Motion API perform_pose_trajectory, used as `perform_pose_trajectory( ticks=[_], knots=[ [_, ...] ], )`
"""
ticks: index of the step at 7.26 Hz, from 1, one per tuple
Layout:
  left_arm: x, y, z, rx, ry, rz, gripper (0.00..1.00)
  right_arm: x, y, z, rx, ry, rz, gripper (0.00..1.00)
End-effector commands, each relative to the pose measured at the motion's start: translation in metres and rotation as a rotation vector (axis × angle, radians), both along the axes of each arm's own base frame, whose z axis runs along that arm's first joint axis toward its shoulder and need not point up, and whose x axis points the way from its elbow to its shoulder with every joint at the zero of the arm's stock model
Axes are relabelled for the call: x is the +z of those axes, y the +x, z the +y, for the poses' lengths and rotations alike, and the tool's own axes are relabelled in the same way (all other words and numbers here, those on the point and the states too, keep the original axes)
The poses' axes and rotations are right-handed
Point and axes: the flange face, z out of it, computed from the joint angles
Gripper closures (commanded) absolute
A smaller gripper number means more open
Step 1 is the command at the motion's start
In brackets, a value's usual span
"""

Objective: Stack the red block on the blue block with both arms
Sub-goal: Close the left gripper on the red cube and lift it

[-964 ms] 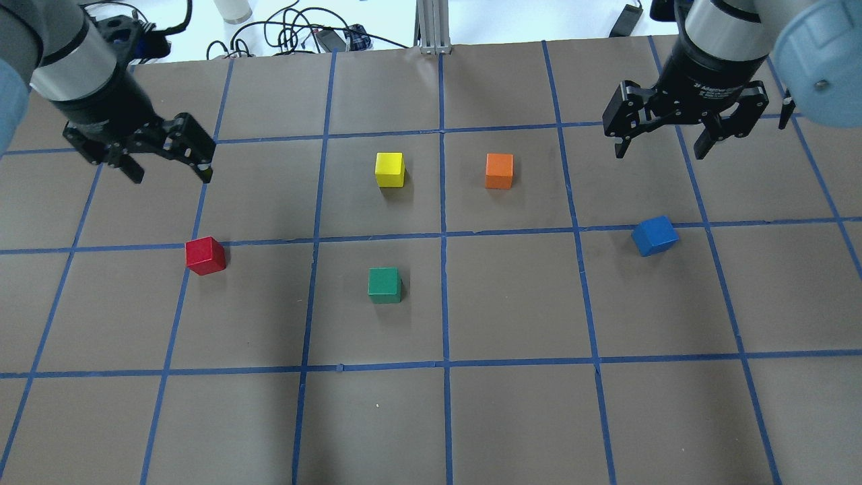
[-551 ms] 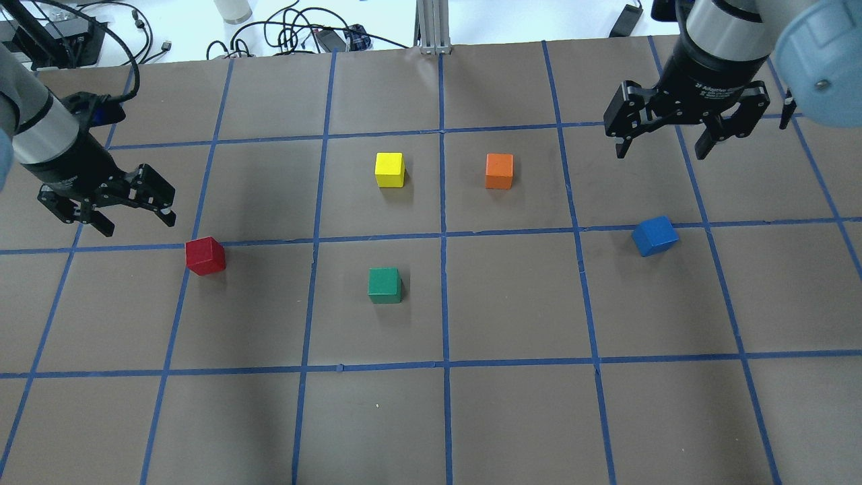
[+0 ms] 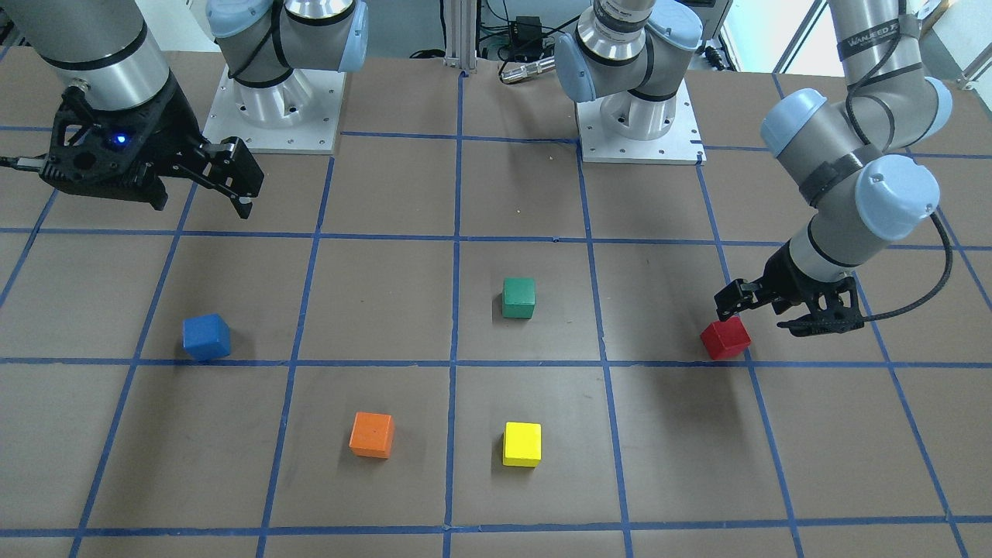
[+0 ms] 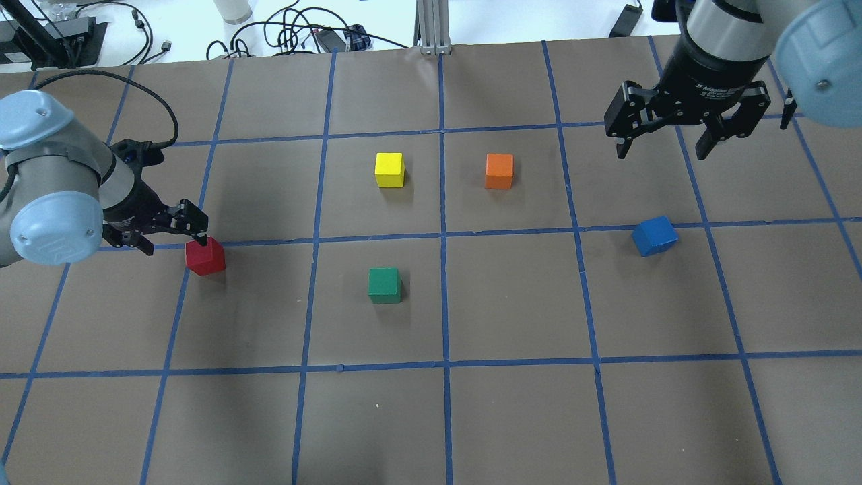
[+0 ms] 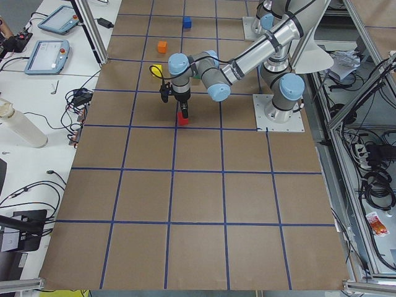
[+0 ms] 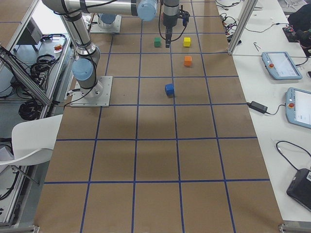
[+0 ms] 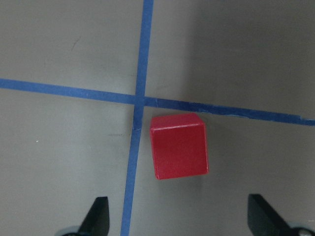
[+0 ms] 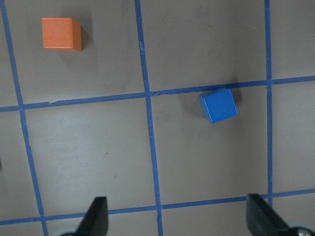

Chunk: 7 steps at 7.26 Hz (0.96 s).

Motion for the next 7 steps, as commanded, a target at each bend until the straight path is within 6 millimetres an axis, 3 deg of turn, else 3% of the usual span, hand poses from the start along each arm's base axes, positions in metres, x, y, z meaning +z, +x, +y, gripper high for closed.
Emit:
perform_pose_trajectory(
  ticks=[1,3,5,7],
  knots=[
    [-0.031,0.002,-0.006,0.012,0.006,0.006,0.00,0.000,0.000,0.000,0.000,0.001,0.001,0.00],
    [-0.057,0.000,-0.005,0.030,-0.013,0.000,0.07,0.000,0.000,0.000,0.002,0.000,-0.001,0.00],
    [-0.058,-0.002,-0.005,0.034,-0.012,0.003,0.42,0.000,0.000,0.000,0.002,0.000,-0.001,0.00],
    [-0.037,-0.031,-0.007,0.064,-0.037,-0.013,0.87,0.000,0.000,0.000,0.002,0.000,-0.001,0.00]
  ],
)
